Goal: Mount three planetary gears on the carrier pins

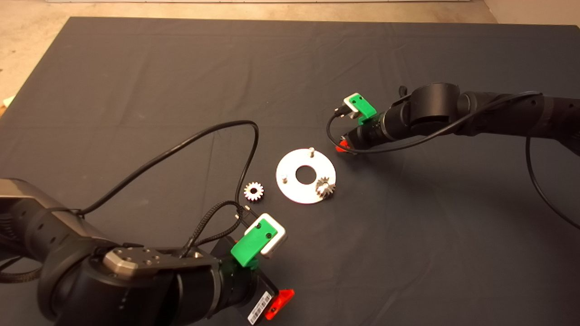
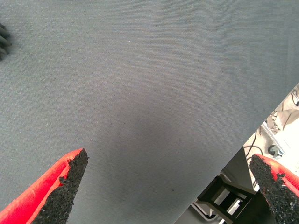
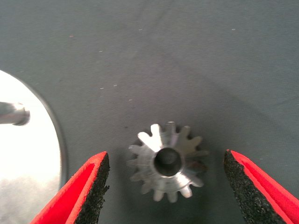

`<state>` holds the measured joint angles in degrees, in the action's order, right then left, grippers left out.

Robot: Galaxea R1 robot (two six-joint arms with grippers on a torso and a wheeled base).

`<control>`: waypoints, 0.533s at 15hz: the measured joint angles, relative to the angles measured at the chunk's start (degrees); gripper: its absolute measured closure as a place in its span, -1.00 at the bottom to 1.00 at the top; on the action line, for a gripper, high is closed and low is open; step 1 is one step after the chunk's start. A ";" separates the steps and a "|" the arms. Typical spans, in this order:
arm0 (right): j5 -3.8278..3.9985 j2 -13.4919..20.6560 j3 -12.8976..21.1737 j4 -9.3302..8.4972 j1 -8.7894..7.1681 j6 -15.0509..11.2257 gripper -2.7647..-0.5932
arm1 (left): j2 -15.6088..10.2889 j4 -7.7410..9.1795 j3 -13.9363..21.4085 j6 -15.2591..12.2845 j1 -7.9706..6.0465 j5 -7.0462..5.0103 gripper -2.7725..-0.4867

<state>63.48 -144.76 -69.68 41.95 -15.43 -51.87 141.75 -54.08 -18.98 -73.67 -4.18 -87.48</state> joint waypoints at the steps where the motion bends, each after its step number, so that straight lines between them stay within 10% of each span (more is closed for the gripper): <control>1: -0.05 0.00 -0.07 0.00 0.01 0.00 -0.12 | 0.00 0.00 0.00 0.00 0.00 0.00 -0.77; 8: -0.13 -0.02 -0.09 -0.02 0.02 0.22 0.15 | 0.00 0.00 0.00 -0.01 0.00 0.00 -0.77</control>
<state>63.34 -144.79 -69.77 41.92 -15.41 -51.65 141.75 -54.08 -18.98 -73.68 -4.18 -87.48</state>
